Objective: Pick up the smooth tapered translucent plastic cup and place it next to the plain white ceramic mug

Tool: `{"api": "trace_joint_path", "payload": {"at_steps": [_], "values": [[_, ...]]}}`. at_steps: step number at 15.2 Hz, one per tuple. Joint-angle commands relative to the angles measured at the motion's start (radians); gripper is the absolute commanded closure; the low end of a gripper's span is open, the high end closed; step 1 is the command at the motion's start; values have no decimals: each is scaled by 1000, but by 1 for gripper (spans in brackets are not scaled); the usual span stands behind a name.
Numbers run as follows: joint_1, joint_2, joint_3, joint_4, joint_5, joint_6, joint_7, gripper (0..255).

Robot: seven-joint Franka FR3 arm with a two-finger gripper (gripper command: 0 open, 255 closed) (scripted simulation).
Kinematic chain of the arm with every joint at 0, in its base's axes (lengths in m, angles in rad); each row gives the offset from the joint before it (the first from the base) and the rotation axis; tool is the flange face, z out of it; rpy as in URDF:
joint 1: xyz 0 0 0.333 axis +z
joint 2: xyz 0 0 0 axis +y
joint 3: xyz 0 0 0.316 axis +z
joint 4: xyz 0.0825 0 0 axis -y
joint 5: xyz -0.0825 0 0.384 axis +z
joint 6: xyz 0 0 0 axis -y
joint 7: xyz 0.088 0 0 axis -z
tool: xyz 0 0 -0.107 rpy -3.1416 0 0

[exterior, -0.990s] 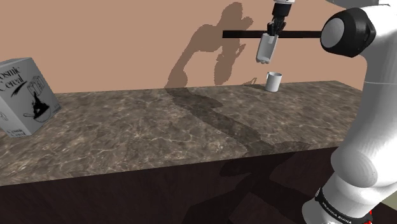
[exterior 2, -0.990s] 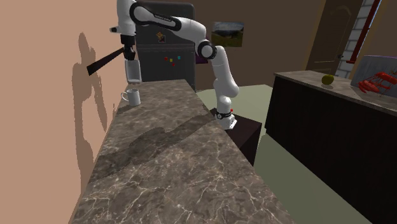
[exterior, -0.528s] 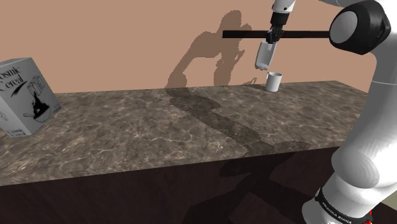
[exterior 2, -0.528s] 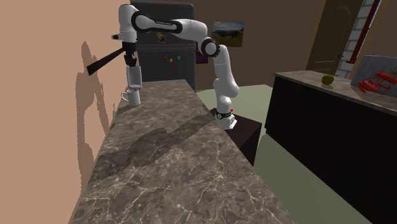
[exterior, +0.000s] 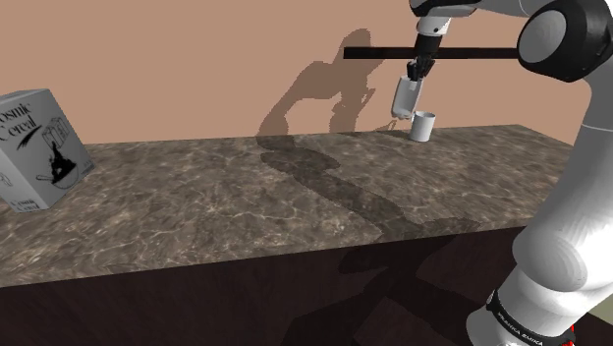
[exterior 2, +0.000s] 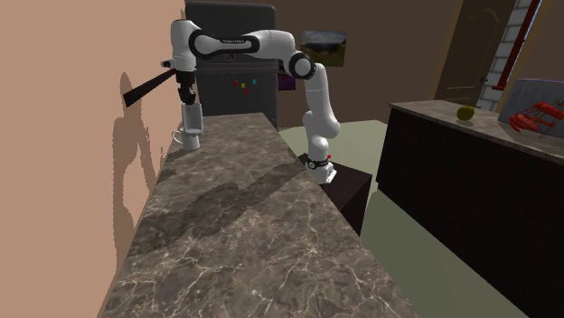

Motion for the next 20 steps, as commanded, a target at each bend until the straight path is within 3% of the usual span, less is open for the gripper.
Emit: {"api": "trace_joint_path", "payload": {"at_steps": [1, 20], "values": [[2, -7, 1, -38, -2, 32, 1, 255], [10, -22, 5, -291, -4, 270, -2, 255]]}}
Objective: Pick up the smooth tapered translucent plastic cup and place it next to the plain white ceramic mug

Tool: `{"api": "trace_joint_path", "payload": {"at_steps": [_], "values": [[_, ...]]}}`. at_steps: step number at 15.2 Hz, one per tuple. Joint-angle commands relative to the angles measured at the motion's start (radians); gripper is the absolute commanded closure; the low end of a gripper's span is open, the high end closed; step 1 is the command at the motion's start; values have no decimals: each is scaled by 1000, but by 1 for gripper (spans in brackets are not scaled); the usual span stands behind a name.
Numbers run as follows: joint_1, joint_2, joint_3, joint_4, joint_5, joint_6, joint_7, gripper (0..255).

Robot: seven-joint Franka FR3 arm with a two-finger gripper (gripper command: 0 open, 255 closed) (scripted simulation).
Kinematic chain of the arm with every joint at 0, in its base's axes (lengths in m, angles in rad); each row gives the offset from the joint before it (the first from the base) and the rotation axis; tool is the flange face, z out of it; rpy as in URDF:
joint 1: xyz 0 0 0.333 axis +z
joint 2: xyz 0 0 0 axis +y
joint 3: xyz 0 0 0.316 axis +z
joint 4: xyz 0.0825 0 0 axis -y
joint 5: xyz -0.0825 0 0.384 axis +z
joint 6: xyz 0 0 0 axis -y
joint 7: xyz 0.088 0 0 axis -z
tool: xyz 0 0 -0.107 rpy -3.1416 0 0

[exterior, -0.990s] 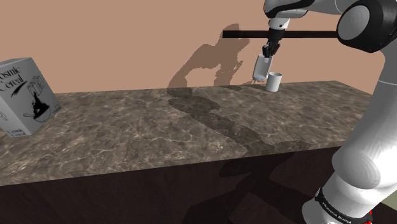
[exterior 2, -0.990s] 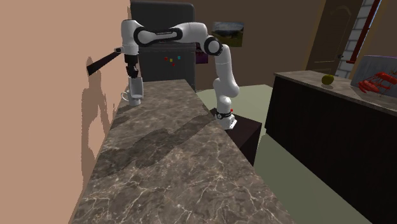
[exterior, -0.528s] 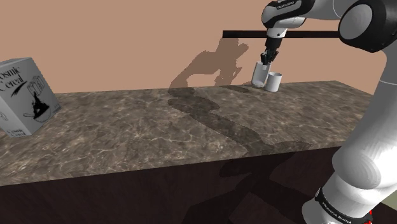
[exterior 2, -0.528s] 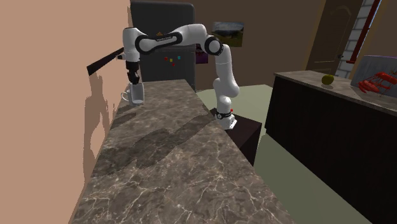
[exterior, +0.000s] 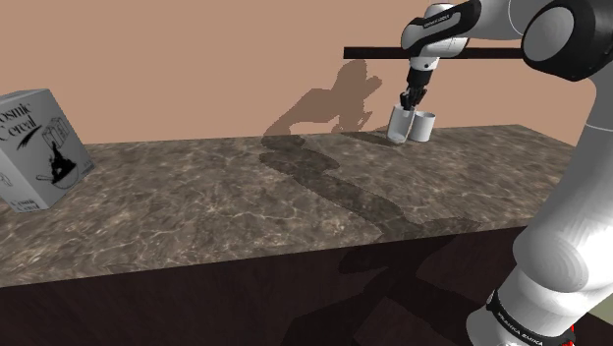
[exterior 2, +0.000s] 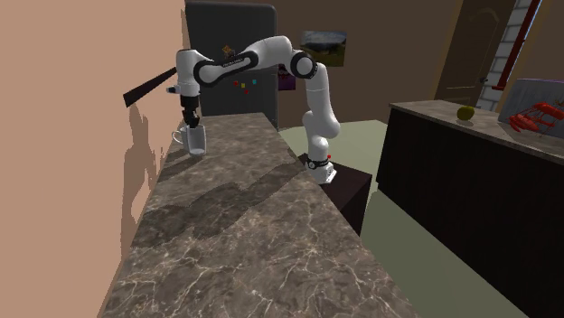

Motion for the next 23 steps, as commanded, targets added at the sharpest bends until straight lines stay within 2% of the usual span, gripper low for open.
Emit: {"api": "trace_joint_path", "payload": {"at_steps": [1, 6, 7, 12, 16, 23], "values": [[0, -1, 0, -5, 0, 5, 0, 255], [0, -1, 0, -5, 0, 5, 0, 255], [0, -1, 0, -5, 0, 5, 0, 0], [0, -1, 0, -5, 0, 5, 0, 0], [0, -22, -2, 94, -7, -114, 5, 0], [0, -22, -2, 94, -7, -114, 5, 0]]}}
